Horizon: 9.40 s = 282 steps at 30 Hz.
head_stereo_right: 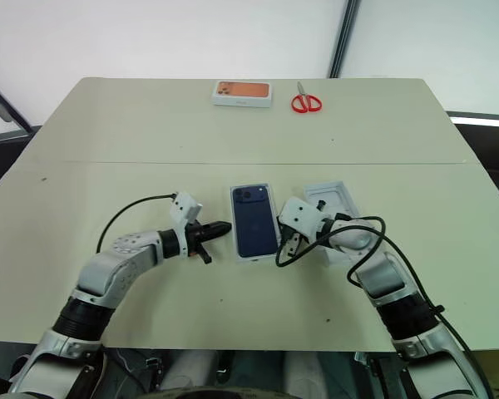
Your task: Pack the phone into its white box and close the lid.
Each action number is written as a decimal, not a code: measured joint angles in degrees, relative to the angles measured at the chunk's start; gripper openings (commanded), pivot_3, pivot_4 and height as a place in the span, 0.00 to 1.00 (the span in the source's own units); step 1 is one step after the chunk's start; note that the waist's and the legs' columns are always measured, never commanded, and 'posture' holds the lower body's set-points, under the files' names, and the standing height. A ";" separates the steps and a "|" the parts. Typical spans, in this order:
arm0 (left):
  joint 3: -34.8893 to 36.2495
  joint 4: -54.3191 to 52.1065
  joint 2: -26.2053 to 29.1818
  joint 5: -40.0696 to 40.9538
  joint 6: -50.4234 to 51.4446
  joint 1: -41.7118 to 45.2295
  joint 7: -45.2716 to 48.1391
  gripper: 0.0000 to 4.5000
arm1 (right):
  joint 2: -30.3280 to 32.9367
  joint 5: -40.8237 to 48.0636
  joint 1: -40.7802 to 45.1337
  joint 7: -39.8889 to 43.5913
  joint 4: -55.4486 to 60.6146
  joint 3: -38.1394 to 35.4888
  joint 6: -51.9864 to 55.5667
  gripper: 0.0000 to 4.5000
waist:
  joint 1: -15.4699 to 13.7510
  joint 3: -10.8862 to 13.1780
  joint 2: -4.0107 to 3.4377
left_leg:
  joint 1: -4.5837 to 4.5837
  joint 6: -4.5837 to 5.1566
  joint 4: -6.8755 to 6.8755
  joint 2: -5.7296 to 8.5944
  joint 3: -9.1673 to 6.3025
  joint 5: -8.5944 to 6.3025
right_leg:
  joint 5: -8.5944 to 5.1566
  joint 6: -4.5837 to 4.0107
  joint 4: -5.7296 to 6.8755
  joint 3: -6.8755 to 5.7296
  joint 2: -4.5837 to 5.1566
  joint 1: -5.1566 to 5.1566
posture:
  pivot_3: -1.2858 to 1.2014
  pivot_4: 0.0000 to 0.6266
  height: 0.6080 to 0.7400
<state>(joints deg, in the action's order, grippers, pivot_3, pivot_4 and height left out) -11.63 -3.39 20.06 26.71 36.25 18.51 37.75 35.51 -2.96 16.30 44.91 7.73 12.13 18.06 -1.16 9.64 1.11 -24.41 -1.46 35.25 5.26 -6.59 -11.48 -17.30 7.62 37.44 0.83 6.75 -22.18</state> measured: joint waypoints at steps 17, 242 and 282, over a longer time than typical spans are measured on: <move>-2.32 8.04 -7.23 -4.42 -1.62 6.52 3.50 0.01 | 4.45 1.85 -6.09 0.40 3.71 -6.70 2.52 0.00 | 0.42 0.00 0.00 | 0.00 0.00 -0.02 -0.05 0.01 0.01 | 0.00 0.01 0.01 -0.04 -0.03 0.09 | 0.52 0.24 1.00; 2.01 11.18 -8.37 -7.46 -13.04 4.45 8.35 0.00 | 1.73 8.63 -3.59 -13.18 9.13 -5.50 15.87 0.01 | 0.71 0.23 -0.39 | -0.05 0.10 -0.02 -0.11 0.17 0.01 | 0.01 0.02 0.12 0.10 -0.12 -0.08 | 0.52 0.24 1.00; 8.67 4.04 0.56 -1.38 -9.49 5.70 13.26 0.99 | -0.69 20.04 -6.91 -3.02 13.53 -14.26 11.12 0.99 | 0.75 -0.03 -0.30 | 0.58 0.16 -0.17 -0.15 0.02 -0.07 | -0.01 0.03 -0.25 -0.03 -0.15 0.70 | 0.52 0.24 1.00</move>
<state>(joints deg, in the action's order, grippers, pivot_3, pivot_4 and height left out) -2.95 0.65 20.62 25.33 26.77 24.21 51.01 34.81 17.08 9.39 41.89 21.27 -2.13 29.18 -0.40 9.60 0.81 -23.83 -1.30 35.08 5.11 -6.57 -11.56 -17.31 7.65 37.19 0.80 6.60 -21.48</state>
